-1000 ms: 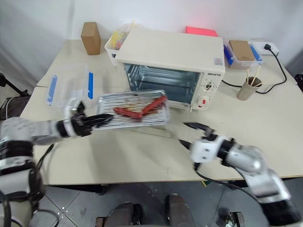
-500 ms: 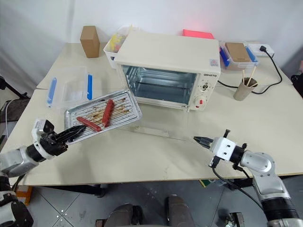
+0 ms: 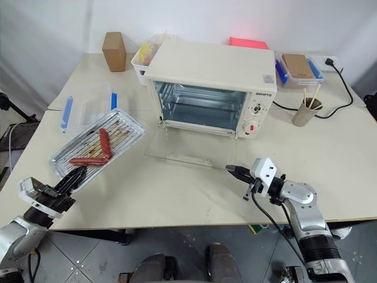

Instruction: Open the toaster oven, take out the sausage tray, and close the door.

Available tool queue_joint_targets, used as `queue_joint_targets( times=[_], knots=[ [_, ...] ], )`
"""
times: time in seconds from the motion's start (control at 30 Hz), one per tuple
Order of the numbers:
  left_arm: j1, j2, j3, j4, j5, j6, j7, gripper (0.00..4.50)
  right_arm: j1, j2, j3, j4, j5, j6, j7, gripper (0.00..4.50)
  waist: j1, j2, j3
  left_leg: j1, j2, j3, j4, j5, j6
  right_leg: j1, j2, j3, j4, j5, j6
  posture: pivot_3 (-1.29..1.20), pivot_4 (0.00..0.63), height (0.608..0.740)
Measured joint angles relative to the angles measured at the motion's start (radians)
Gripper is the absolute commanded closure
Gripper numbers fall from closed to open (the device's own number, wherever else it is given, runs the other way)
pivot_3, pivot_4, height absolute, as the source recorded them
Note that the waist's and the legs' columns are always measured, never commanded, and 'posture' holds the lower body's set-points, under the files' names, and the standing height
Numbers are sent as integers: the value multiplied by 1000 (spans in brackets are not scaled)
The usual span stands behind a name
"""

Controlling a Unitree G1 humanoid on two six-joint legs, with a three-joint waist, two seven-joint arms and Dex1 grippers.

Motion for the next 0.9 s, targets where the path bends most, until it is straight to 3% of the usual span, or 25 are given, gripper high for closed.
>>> queue_joint_targets(
  times=[0.3,0.33,0.4,0.57,0.8,0.83,0.9],
  knots=[
    [30,-20,-1,-66,-1,-19,13,4500,-30,22,-129,-174,215,199,-75,4483,2,0,0,0,0,0,-1,0,0,1,1,0,-2,0,0,0,150,740],
    [32,-18,-3,-66,-1,-15,11,4500,-43,22,-142,-187,253,240,-91,4319,1,0,0,-1,0,0,-1,0,0,1,1,0,-2,0,0,0,150,740],
    [32,-15,-6,-66,-1,-3,6,4500,-70,21,-173,-217,322,306,-106,3961,2,0,0,-1,0,0,-1,0,0,1,1,0,-3,0,0,0,150,740],
    [29,9,-44,-64,-1,27,-2,4500,-58,-38,-214,-268,382,380,-74,2473,13,0,0,-2,0,-1,-2,-1,1,1,1,-1,-6,0,0,0,150,740],
    [-1,124,-183,-20,-1,115,-71,4500,169,-137,-258,-370,360,397,44,287,22,0,0,-2,0,-2,-2,-1,2,3,1,-2,-9,0,0,0,150,740],
    [-27,144,-219,-5,-1,125,-81,4500,219,-143,-281,-389,357,388,58,43,23,0,0,-2,0,-2,-3,-1,2,3,1,-2,-9,0,0,0,150,740],
    [-70,192,-291,34,-1,156,-101,4500,313,-152,-307,-415,336,368,86,14,28,0,0,-2,0,-5,-3,-1,2,5,1,-4,-11,0,0,0,150,740]
  ],
)
